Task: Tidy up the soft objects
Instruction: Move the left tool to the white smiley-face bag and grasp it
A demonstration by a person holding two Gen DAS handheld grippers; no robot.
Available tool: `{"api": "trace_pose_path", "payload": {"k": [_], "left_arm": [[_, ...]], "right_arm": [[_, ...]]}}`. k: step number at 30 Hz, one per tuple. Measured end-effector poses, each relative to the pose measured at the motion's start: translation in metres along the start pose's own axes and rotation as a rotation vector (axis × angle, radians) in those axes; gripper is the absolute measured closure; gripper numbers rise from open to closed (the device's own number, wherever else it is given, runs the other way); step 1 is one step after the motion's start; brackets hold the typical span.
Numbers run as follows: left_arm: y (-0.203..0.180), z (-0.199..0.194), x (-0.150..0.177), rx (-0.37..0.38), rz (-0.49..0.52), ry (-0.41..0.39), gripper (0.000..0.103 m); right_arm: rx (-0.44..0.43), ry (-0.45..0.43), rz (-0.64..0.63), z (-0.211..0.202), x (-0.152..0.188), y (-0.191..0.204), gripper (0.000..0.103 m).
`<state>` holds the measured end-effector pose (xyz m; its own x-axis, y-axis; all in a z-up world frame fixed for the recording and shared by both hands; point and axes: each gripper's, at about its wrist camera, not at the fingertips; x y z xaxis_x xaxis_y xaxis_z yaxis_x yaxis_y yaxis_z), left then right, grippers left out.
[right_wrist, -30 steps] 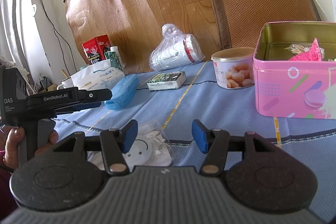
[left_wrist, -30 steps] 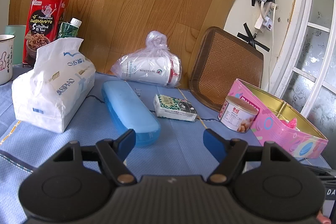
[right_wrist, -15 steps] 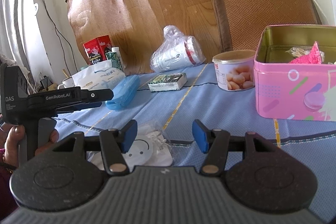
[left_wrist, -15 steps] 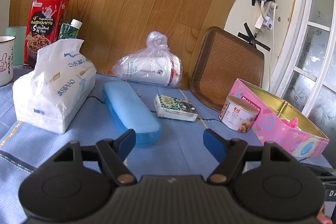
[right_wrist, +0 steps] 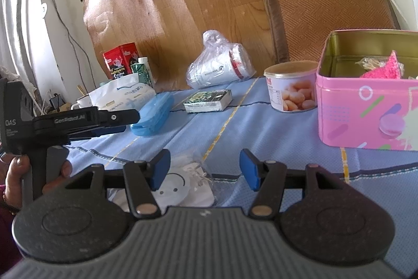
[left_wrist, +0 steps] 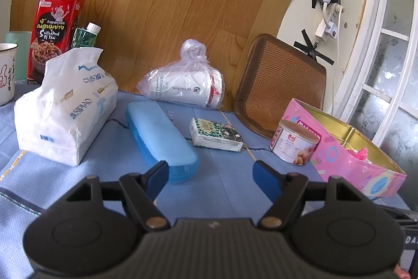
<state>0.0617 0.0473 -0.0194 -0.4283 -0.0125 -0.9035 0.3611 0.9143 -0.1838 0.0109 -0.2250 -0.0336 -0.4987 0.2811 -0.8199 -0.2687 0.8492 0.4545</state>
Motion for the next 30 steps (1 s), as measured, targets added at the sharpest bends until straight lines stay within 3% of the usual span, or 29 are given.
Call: {"api": "trace_pose_path", "payload": {"k": [5,13,17,19,23,26,30], "left_arm": [[0.001,-0.022,0.002,0.065,-0.038,-0.005,0.030],[-0.026,-0.030,0.007,0.218,-0.009,0.095,0.034],[-0.042,-0.015,0.015,0.230,0.023,0.188,0.034],[-0.046,-0.006,0.023,0.237,0.018,0.240,0.034],[-0.050,-0.010,0.025,0.230,0.025,0.244,0.034],[-0.043,-0.014,0.025,0.276,-0.047,0.250,0.034],[-0.040,-0.017,0.020,0.280,-0.072,0.239,0.033]], "right_arm": [[-0.018,0.019,-0.007,-0.020,0.001,0.004,0.040],[-0.059,0.126,-0.079,-0.035,0.021,0.021,0.038],[-0.059,0.218,-0.130,-0.017,0.027,0.032,0.037],[-0.053,0.224,-0.195,-0.010,0.029,0.043,0.036],[-0.010,0.208,-0.279,0.010,0.024,0.057,0.036],[0.022,0.167,-0.234,0.015,0.015,0.052,0.035],[-0.001,0.187,-0.198,0.011,0.017,0.044,0.035]]}}
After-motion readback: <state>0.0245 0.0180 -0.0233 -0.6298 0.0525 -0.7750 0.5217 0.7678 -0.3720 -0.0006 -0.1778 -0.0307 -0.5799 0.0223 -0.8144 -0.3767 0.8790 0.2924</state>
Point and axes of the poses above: each gripper's, at about its wrist camera, not at the fingertips, and z roughly the way its jaws point, y to its left, x to its underside, and after that the axes turned 9 degrees about z, right-handed
